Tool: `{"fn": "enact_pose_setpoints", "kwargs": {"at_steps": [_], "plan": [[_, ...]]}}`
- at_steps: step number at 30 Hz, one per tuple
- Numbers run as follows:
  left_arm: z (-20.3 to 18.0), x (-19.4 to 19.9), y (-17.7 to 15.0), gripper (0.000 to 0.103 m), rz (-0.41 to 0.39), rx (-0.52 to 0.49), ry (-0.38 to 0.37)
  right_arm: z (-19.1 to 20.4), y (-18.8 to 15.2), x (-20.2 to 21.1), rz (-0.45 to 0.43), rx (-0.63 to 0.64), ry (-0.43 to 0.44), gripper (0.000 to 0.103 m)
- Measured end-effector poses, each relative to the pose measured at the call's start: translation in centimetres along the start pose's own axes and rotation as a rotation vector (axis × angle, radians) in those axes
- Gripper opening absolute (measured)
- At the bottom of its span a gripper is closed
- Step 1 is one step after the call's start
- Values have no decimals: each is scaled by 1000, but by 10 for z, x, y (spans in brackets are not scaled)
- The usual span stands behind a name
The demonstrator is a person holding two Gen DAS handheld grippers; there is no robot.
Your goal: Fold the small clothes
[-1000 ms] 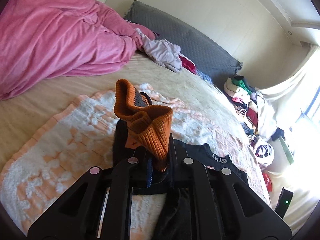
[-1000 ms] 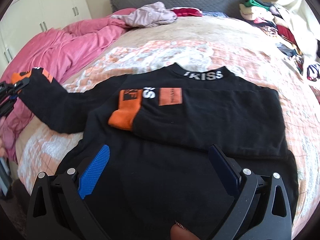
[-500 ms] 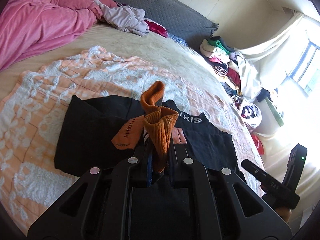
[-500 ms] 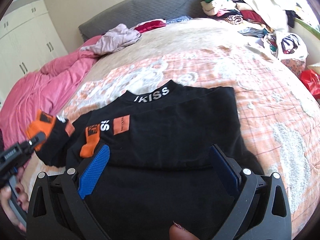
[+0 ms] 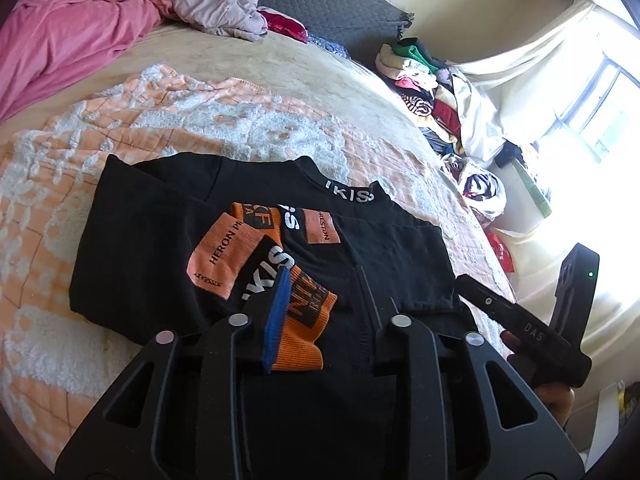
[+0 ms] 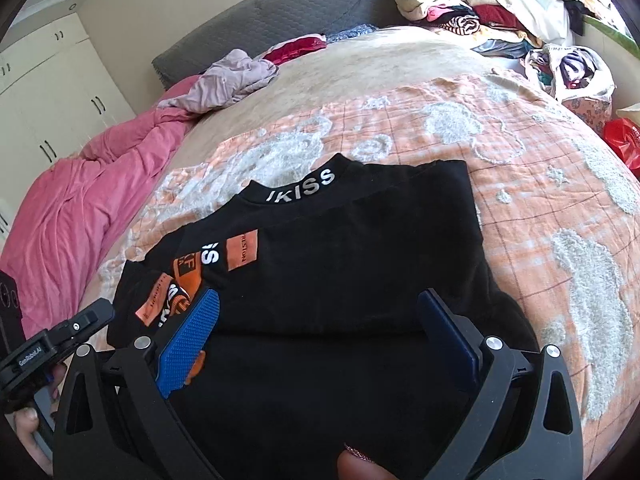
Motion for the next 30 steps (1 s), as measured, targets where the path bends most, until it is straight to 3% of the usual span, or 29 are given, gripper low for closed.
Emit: {"fn": "enact_pose_setpoints", "kwargs": {"at_steps": [3,11,20,22,25,30], "plan": [[8,7,5,31,-27,-17,50,21,-9,-13,35,26,44,99],[57,23,19,67,-93,5,219,88,-43,-50,139,130,139,99],[82,43,26,69,-112,41,223,119,-53,-74,150,140,180,97],[88,45,25,69,-115,62,218,118,-52,-76,139,132,180,85],[92,47,24,69,-120,78,221,115,-48,-79,132,117,196,75],[98,48,22,69,-118,93,224,114,-39,-84,139,73,282,43]]}}
Point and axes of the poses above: each gripper's, at about its wrist camera, not at the fingertips, and x roughly against the way its jaws point, z to its left, y to its top, the point moved 7 cm from there along -x, roughly the way its jaws point, and after that the axes turned 8 degrees about x, right-handed, at the moved point
